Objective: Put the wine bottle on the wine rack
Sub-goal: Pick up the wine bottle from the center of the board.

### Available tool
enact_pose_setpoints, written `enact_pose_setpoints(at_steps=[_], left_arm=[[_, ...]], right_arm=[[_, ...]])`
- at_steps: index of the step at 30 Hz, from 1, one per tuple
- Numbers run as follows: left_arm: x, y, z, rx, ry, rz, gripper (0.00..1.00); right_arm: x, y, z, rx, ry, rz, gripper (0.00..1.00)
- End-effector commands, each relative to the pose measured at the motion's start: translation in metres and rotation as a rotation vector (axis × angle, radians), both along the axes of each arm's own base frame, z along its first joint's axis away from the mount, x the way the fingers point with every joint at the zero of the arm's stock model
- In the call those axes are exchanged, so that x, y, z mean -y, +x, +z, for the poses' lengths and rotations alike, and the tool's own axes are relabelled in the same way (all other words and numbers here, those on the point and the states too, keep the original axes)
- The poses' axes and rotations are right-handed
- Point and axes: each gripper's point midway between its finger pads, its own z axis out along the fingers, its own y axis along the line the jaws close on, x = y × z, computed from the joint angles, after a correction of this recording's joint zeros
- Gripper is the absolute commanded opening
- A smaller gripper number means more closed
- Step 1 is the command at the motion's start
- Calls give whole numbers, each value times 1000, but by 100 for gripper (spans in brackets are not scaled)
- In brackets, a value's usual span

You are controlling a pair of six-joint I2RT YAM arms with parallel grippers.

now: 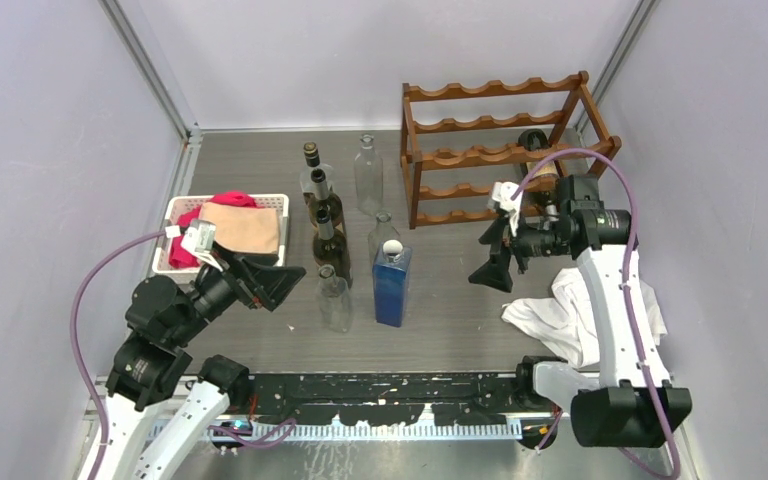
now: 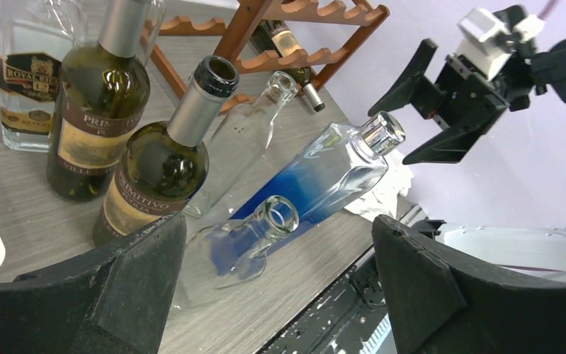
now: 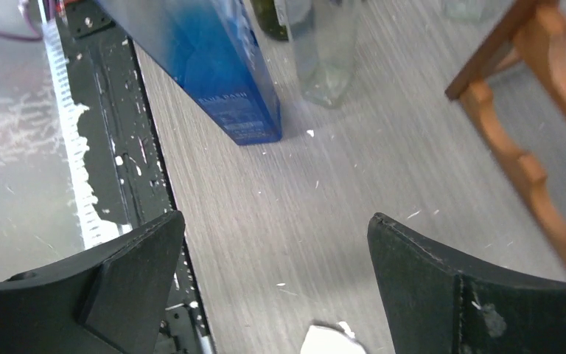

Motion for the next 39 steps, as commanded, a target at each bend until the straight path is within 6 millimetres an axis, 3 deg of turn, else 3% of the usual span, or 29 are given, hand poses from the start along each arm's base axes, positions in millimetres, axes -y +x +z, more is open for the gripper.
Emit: enact_pose_setpoints(at_steps=[1, 5, 15, 20, 25, 28, 32, 37, 39], left_arm=[[6, 2, 15, 19, -78, -17, 94], [8, 4, 16, 6, -126, -17, 93], [10, 9, 23, 5, -145, -13, 92], [12, 13, 23, 3, -158, -15, 90], [16, 14, 21, -6, -182, -33, 90], [19, 14, 20, -12, -179, -47, 90], [21, 12, 18, -12, -170, -68, 89], [26, 6, 16, -5, -146, -114, 89], [29, 3, 20, 5, -139, -142, 90]], right_arm=[[-20, -8, 47, 151, -83, 57, 100], [-57, -15, 70, 140, -70, 109, 100], [-123, -6, 78, 103, -98, 60, 100], [-147, -4, 69, 110, -119, 83, 100], [-169, 2, 42, 127, -199, 60, 97], [-177, -4, 33, 94, -195, 94, 81], [-174, -9, 29, 92, -212, 121, 55], [-155, -25, 34, 124, -229, 192, 17], [-143, -28, 42, 103, -187, 208, 7]])
